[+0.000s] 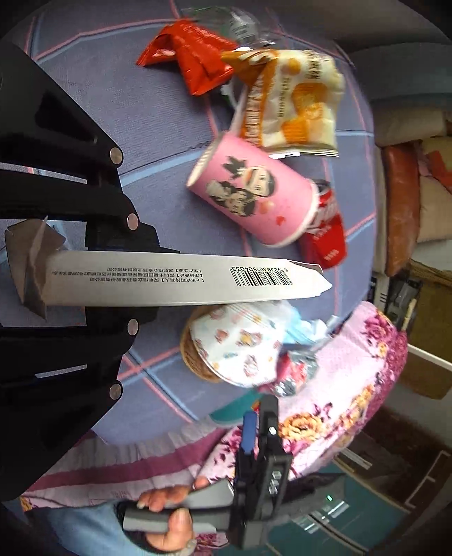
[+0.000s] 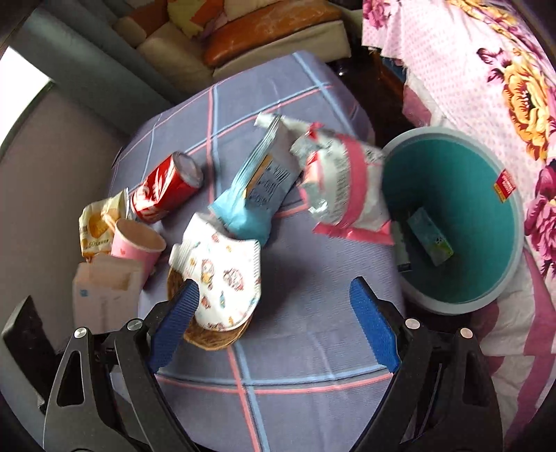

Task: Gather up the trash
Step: 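Grasp the printed face mask with the right tool while the left tool holds the strip, then carry the mask with the right tool and the strip with the left tool toward the bin, then open the left tool over the bin while the right tool releases the mask into it, then withdraw both open tools from the bin toward the table, then grasp the silver-red snack wrapper with the right tool and lift it, then grasp the blue-white wrapper with the left tool while the right tool holds its wrapper, then carry both wrappers over the teal bin and open both tools to drop them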

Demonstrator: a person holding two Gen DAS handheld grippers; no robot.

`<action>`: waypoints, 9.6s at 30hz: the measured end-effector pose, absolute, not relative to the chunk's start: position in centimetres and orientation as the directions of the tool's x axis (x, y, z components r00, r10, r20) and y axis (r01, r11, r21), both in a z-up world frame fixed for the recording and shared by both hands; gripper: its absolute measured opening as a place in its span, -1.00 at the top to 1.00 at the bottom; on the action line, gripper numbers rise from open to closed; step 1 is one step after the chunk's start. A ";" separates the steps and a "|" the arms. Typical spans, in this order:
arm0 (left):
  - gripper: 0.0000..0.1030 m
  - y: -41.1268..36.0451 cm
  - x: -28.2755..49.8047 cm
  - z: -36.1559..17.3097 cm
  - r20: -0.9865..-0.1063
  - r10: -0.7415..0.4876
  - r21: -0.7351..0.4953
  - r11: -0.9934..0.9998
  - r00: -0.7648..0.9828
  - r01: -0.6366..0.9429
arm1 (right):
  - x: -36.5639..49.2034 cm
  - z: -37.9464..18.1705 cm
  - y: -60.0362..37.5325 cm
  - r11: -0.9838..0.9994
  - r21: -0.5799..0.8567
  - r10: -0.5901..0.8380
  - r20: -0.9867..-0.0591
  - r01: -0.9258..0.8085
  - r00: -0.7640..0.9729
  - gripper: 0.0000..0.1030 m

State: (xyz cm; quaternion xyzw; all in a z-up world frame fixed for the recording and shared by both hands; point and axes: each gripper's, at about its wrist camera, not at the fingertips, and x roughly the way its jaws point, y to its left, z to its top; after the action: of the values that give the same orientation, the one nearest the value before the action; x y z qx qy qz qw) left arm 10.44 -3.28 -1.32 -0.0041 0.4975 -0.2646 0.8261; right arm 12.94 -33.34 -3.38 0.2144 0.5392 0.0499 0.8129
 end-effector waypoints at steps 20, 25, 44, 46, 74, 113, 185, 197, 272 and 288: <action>0.67 -1.7 15.0 2.0 -0.762 -0.466 -0.304 0.871 0.450 0.387 | 13.0 -3.9 -30.1 0.926 0.368 0.310 -0.870 0.087 0.384 -0.20; 0.67 -0.8 14.3 1.9 -0.756 -0.471 -0.315 0.871 0.455 0.378 | 14.3 -4.6 -28.3 0.943 0.328 0.280 -0.878 0.061 0.388 0.34; 0.67 -0.7 11.5 3.2 -0.729 -0.492 -0.322 0.860 0.475 0.395 | 12.0 4.3 -26.3 0.968 0.242 0.236 -0.794 -0.065 0.560 0.95; 0.67 -1.1 11.3 3.7 -0.723 -0.497 -0.318 0.856 0.480 0.407 | 11.6 5.6 -27.0 0.969 0.239 0.225 -0.779 -0.056 0.585 0.95; 0.67 -4.7 9.7 2.8 -0.738 -0.519 -0.313 0.830 0.431 0.463 | 8.4 -1.2 -29.0 0.948 0.319 0.286 -0.858 0.006 0.426 0.87; 0.66 -27.1 10.2 3.1 -0.784 -0.564 -0.276 0.691 0.260 0.668 | 6.4 4.9 -47.9 0.925 0.320 0.117 -0.753 0.205 0.647 0.96; -0.81 -19.5 16.8 -0.5 -0.826 -0.431 -0.243 0.854 0.363 0.460 | 12.3 -1.0 -45.2 0.899 0.370 0.240 -0.863 0.232 0.445 -0.60; -0.81 -17.7 18.4 -1.7 -0.829 -0.426 -0.250 0.863 0.363 0.440 | 16.3 -3.2 -41.8 0.896 0.396 0.299 -0.872 0.200 0.387 -0.60; 0.69 -31.2 14.7 -0.2 -0.844 -0.457 -0.209 0.762 0.281 0.613 | 7.5 -0.3 -52.7 0.826 0.475 0.248 -0.790 0.304 0.561 0.15; 0.28 -34.1 15.5 -1.0 -0.841 -0.481 -0.252 0.753 0.248 0.607 | 7.5 -0.2 -54.3 0.840 0.428 0.197 -0.813 0.333 0.547 0.15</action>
State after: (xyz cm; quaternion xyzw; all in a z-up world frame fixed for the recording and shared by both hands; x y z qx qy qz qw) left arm 15.52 -34.07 -0.98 0.0620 0.5066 -0.3456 0.7875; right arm 7.49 -54.33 -0.23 0.2796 0.4741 -0.0408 0.8339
